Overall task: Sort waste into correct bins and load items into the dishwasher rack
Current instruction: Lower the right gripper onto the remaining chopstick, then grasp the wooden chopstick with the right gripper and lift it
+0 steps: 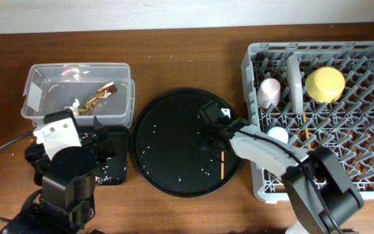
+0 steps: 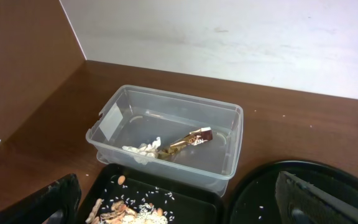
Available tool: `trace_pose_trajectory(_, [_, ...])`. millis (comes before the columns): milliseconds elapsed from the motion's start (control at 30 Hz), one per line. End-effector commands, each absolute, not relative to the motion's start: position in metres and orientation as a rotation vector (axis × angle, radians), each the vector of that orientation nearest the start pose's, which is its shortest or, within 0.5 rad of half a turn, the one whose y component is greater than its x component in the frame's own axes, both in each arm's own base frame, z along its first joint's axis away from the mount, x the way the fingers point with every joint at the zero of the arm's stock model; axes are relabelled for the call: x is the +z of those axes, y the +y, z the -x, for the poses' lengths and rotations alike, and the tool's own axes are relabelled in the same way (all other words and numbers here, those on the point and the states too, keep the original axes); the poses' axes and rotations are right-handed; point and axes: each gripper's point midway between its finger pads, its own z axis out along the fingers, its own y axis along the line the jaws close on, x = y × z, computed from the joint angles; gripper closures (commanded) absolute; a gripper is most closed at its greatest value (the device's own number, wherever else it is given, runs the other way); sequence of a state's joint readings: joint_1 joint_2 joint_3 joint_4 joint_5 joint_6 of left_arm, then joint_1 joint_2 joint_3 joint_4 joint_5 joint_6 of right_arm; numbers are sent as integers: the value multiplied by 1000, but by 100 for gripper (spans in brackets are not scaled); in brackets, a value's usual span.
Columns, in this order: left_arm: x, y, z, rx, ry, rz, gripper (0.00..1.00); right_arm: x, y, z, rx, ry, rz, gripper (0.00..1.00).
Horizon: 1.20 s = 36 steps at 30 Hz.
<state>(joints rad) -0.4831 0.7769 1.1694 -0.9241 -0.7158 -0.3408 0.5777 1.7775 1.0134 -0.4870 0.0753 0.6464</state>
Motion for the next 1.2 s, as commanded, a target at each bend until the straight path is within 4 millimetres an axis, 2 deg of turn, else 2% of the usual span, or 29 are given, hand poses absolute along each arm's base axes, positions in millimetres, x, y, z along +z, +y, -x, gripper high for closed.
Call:
trace_pose_trajectory(0, [350,6,-238,225,1930,306,1,56,192,-329,202,2721,-121,70])
trace_pose_trajectory(133, [350,6,-238,225,1930,306,1,57,186,-323,170,2737,-122,70])
trace_pose_trajectory(367, [350,6,-238,225,1930,306,1,36,165,-318,-6,2772,-133,71])
trace_pose_trajectory(633, [350,6,-238,225,1930,306,1,13,164,-317,-50,2812,-128,71])
trace_pose_trajectory(800, [350,6,-238,225,1930,306,1,12,164,-317,-54,2815,-127,80])
trace_pose_trajectory(1167, [350,6,-238,225,1930,306,1,1,162,-314,-77,2838,-138,82])
